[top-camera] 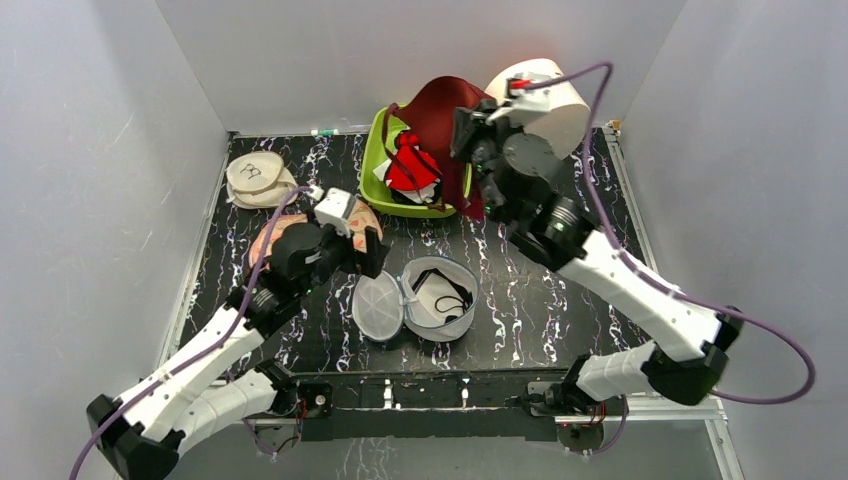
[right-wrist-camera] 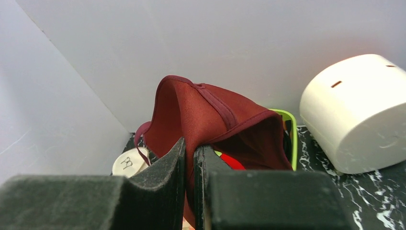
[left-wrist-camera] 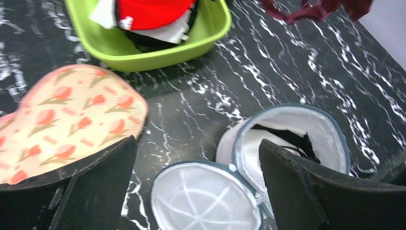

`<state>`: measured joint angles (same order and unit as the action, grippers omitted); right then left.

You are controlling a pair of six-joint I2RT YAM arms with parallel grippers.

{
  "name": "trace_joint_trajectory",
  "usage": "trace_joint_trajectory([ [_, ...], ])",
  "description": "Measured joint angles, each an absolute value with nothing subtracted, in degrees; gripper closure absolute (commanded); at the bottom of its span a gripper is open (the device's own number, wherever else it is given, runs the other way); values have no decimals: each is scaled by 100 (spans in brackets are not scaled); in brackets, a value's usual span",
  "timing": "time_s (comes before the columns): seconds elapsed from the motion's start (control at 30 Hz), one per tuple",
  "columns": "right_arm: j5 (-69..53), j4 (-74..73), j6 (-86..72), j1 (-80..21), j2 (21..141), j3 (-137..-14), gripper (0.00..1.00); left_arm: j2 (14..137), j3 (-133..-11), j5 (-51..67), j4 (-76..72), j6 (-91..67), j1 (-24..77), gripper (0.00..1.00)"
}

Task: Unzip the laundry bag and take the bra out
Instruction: Place the bra in the bin.

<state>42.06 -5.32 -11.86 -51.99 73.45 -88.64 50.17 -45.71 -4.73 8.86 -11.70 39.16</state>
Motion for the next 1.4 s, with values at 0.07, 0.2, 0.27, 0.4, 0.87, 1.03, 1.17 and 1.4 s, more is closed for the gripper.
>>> trace_joint_trajectory([
  [0.07,4108,-493,-1210,-5135,7736,-9102,97,4707,-4480,-814,880,-1199,3892,2],
  [0.2,3614,-484,-1498,-4864,8501,-9553,97,4036,-4303,-1503,858,-1253,3815,2],
  [0.27,3299,-447,-1754,-4683,8764,-9614,98,3782,-4257,-1747,810,-1269,3778,2],
  [0.4,2545,-270,-2366,-4174,9223,-9625,99,3568,-4213,-2003,751,-1286,3754,2],
  [0.87,642,467,-3105,-2639,12766,-10726,100,3712,-4213,-2056,760,-1310,3691,2],
  [1.03,622,283,-2893,-2471,13253,-10864,100,3697,-4211,-2069,770,-1310,3684,2],
  [1.17,639,180,-2689,-2469,13262,-10912,100,3697,-4211,-2071,773,-1310,3645,2],
  [1.4,497,-104,-2536,-2477,13262,-10943,70,3787,-4213,-2062,770,-1310,3605,2],
])
